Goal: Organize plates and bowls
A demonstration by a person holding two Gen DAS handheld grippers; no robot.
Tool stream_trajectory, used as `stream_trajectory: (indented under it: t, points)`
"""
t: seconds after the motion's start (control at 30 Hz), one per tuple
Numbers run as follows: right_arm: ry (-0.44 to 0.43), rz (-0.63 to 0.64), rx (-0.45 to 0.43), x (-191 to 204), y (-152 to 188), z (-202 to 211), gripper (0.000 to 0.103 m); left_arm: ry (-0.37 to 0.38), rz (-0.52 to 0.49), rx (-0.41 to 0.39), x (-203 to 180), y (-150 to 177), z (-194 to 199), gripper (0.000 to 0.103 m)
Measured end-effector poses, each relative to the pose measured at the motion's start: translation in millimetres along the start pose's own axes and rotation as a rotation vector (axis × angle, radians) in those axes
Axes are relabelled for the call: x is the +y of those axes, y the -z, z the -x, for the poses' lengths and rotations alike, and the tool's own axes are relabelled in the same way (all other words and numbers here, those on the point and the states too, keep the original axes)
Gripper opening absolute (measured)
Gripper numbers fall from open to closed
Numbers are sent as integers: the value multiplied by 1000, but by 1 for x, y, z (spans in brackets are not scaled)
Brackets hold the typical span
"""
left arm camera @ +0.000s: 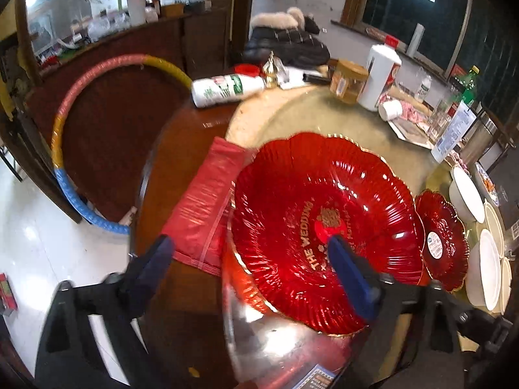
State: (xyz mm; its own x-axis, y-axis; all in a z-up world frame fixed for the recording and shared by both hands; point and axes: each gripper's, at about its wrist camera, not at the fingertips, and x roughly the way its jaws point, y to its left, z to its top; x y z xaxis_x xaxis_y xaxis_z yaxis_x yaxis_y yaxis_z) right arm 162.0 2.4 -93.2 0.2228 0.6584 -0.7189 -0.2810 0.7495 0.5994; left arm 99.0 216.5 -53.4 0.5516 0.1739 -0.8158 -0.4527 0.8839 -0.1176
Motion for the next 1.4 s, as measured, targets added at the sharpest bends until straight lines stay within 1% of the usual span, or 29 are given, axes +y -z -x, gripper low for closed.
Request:
stream_trajectory:
  t: [0.03,0.07,0.1,0.13,0.2,0.23,0.27,0.3,0.33,0.37,0.5,0.6,0.8,0.9,1.03,1.13,1.3,1.33,1.4]
  points:
    - [6,-10,3,-3,-4,-5,63,4,0,18,-1,-1,-5,81]
    - [18,-18,1,-4,-7,-9,59,3,-2,33,-2,-1,-11,70]
    - [34,-28,-5,-4,-10,-15,57,4,-7,52,-3,-1,-17,61]
    - [39,-35,-5,-4,-13,-16,54,7,-7,63,-4,-2,-20,58]
    - [59,-45,-8,-4,-19,-24,53,-4,1,74,-5,-2,-28,43]
    - [76,-48,-9,-4,-22,-26,49,-8,2,83,-5,-2,-31,38]
    - [90,-52,-7,-5,-22,-29,38,-17,2,89,-6,-2,-33,30]
    - [100,-56,-3,-5,-22,-32,31,-39,-1,84,-6,-1,-33,20]
    - [113,-57,2,-6,-22,-36,23,-71,-9,74,-6,0,-34,14]
    - [151,-48,-2,-5,-23,-40,17,-90,-17,64,-6,1,-33,12]
    - [156,-28,-6,-4,-21,-39,17,-94,-4,56,-2,5,-29,11]
    - [169,0,-16,0,-13,-33,16,-95,1,34,-1,12,-20,11]
    - [146,44,-42,6,3,-13,17,-101,-14,-45,-4,28,11,11]
    - [138,72,-49,9,12,-4,17,-104,-18,-65,-3,38,23,11]
    - [146,89,-34,7,31,1,17,-107,-35,-61,-2,51,26,11]
    - [155,89,-19,2,42,0,17,-110,-42,-39,-2,58,22,11]
    - [157,79,-2,-4,46,-4,17,-109,-35,-16,0,63,13,12]
    - [161,84,-1,-2,46,-3,18,-108,-32,-11,0,63,11,12]
    - [154,87,3,0,44,-3,24,-91,-23,-7,2,64,9,12]
